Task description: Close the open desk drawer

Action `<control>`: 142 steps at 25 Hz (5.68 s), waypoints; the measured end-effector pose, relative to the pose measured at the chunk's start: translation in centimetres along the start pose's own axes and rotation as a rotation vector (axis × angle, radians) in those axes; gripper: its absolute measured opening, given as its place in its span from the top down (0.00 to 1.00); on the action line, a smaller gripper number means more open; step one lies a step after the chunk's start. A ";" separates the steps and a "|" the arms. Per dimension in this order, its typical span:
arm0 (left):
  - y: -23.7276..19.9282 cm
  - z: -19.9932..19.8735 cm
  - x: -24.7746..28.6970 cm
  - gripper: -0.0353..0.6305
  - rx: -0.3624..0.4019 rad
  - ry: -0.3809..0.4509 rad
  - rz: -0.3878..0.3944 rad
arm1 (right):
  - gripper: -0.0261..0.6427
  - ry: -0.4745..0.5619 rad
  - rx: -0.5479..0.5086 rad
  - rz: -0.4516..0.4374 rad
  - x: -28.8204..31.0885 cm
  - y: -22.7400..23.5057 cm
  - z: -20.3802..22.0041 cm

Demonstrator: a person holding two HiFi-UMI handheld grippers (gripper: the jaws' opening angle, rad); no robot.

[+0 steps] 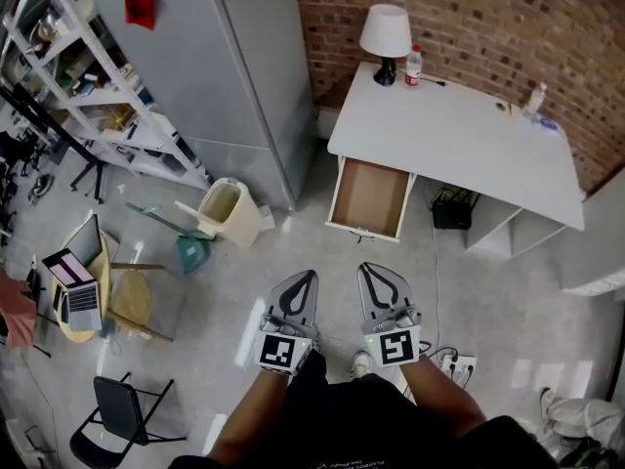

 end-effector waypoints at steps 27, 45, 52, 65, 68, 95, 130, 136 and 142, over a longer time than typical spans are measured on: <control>-10.2 8.0 11.7 0.94 -0.115 -0.048 0.289 | 0.92 -0.154 0.008 0.305 9.4 3.6 8.3; -6.3 21.2 14.2 0.94 -0.193 -0.149 0.278 | 0.92 -0.187 0.143 0.363 5.5 5.1 21.6; -5.7 29.0 12.5 0.94 -0.205 -0.202 0.268 | 0.92 -0.224 0.200 0.404 2.8 3.8 29.3; -5.8 41.1 11.5 0.94 -0.179 -0.264 0.299 | 0.92 -0.257 0.248 0.380 0.0 1.9 42.1; -6.0 42.7 11.5 0.94 -0.170 -0.245 0.292 | 0.92 -0.241 0.284 0.400 -0.2 1.3 43.8; -5.7 46.8 9.9 0.94 -0.215 -0.235 0.291 | 0.78 -0.072 1.039 0.660 -1.9 3.8 59.1; -5.0 48.9 8.9 0.94 -0.221 -0.284 0.287 | 0.86 0.064 1.300 0.585 -1.8 5.3 62.7; -5.5 49.1 8.8 0.94 -0.214 -0.293 0.280 | 0.87 0.057 1.289 0.582 -1.7 5.5 62.7; -5.8 48.9 8.8 0.94 -0.221 -0.293 0.269 | 0.87 0.050 1.303 0.583 -1.7 5.6 62.5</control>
Point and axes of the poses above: the fingertips, and each gripper's own axes: x forward along the fingers, y to its right, z out of its underside, the point moved 5 cm from there along -x, backward along the fingers, and after that the axes turned 15 degrees about y, right-handed, at the moved point
